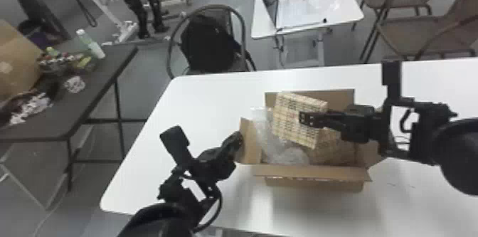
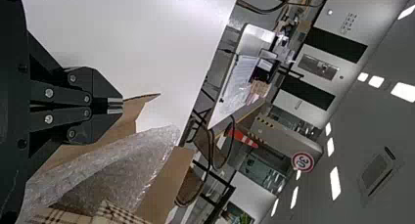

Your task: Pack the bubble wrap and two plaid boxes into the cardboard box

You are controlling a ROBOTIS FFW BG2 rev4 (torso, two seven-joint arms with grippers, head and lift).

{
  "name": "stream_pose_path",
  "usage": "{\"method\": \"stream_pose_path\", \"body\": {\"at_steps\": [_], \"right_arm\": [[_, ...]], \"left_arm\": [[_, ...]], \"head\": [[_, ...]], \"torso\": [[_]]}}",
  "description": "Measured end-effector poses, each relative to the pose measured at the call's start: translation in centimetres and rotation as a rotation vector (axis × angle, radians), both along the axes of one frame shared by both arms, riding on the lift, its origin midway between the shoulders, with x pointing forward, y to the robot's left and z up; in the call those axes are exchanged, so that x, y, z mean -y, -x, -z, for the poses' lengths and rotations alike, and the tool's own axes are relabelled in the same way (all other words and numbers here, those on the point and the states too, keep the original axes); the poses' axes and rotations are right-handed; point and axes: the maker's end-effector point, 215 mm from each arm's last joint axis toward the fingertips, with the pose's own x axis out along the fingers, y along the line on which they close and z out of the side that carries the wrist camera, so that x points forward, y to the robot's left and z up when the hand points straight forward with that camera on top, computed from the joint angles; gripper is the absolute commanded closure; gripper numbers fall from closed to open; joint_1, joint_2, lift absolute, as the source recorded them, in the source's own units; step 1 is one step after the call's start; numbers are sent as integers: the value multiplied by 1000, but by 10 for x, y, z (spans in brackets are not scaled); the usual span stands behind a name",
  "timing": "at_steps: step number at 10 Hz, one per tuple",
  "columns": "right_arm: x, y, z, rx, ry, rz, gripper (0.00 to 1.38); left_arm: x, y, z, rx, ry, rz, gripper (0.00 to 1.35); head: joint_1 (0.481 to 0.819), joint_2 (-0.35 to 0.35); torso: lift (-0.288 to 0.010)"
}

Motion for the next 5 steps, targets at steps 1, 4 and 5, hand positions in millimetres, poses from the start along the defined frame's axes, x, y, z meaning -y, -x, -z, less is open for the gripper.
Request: {"method": "stream_pose_path", "body": {"at_steps": [1,4,5], "right_arm": [[0,1,4,-15,11,-5,168],[22,-20,-28,67,-24,58,180],[42,-34,-48,147,-16,121,200]], "left_arm": [[0,0,0,0,-1,1,1219],[1,0,0,1,-1,1,1219],[1,0,0,1,-1,1,1219]], "head": [[695,350],[695,339],[695,319]], "torso": [[-104],[-104],[-104]]}}
